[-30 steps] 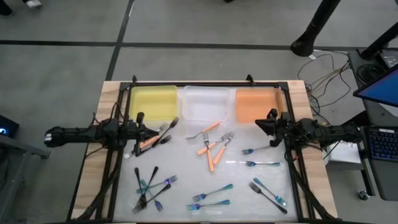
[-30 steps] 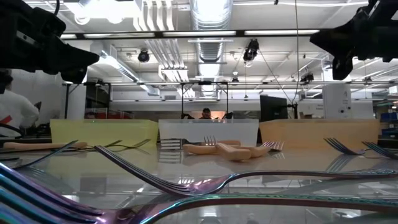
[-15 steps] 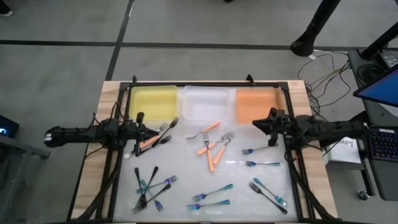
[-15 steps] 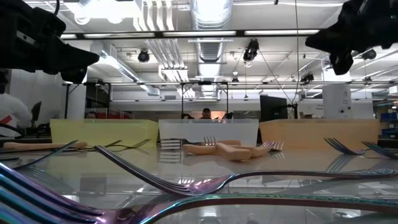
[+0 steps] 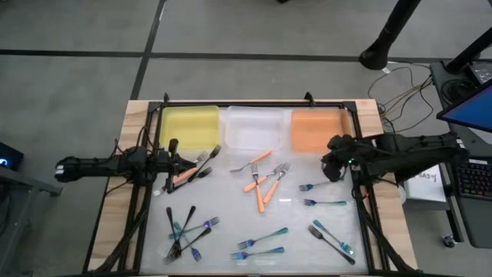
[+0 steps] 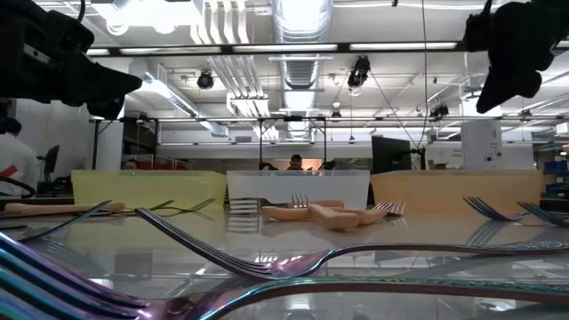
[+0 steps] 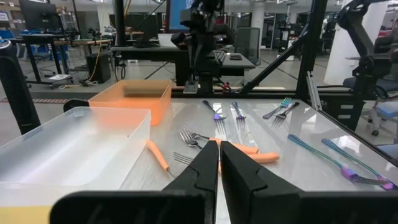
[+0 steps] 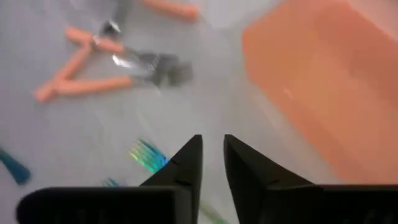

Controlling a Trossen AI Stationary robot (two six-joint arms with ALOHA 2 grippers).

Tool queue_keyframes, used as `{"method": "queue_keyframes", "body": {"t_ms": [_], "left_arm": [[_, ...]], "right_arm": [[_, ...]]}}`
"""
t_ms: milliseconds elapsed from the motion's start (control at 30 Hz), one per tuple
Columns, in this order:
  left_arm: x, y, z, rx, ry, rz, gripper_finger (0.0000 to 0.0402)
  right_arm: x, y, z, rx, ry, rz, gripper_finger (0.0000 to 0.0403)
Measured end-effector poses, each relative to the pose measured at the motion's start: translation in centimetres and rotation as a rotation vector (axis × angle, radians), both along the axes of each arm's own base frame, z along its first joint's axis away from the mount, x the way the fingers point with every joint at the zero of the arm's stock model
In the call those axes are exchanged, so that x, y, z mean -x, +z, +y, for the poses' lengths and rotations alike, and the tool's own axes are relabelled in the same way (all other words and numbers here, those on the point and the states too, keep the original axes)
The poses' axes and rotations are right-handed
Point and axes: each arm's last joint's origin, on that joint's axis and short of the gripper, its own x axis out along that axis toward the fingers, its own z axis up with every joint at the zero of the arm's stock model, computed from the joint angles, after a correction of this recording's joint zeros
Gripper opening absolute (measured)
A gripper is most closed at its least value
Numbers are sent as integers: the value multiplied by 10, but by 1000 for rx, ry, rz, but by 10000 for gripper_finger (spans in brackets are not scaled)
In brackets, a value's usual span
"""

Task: Sort silverware by color (type)
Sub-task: Put the iridescent fork into the orange bin

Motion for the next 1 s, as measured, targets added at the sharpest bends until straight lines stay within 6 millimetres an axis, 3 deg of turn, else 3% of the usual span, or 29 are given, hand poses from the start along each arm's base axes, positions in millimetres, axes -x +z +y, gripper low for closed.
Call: {"method": "queue_keyframes", "body": {"t_ms": [133,300,700,1000], "left_arm": [[0,0,0,0,0,1,0],[0,0,0,0,0,1,0],[0,0,0,0,0,0,0],[0,0,0,0,0,1,0]], "right_arm": [[-7,0,3,-69,35,93,104],[-20,-15,10,-262,131,226,133],[-44,-51,12,-234,264,490,107],[-63,-73,13,-213,347,552,114]]}}
